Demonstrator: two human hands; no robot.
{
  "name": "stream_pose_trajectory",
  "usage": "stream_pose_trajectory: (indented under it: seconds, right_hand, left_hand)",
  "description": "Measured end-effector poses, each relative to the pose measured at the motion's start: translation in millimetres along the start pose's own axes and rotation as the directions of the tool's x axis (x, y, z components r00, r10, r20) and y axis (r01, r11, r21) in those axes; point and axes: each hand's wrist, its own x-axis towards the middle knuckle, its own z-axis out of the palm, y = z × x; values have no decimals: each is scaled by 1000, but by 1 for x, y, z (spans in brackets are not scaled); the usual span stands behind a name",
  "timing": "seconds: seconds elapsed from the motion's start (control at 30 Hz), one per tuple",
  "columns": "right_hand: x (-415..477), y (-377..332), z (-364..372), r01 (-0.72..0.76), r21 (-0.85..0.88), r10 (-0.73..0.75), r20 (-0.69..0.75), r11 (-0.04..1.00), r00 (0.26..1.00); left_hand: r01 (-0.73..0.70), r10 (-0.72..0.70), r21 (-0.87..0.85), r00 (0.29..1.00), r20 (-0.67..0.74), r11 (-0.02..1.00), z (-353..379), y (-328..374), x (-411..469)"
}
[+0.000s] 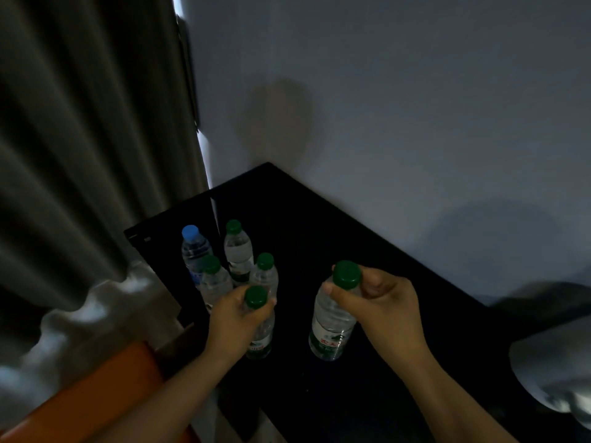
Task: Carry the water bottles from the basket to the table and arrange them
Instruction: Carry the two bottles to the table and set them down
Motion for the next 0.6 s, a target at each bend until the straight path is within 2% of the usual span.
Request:
stream_pose_trajectory:
  seconds: [0.13,0.6]
  right_hand:
    - [4,22,2,-22,-75,21,-11,997,1000]
    - [10,62,3,-69,-76,68,-9,995,998]
  left_hand:
    - [5,-5,-8,1000,-25,1000,9,-17,5]
    - [17,-22,-82,998,-53,996,27,-47,13]
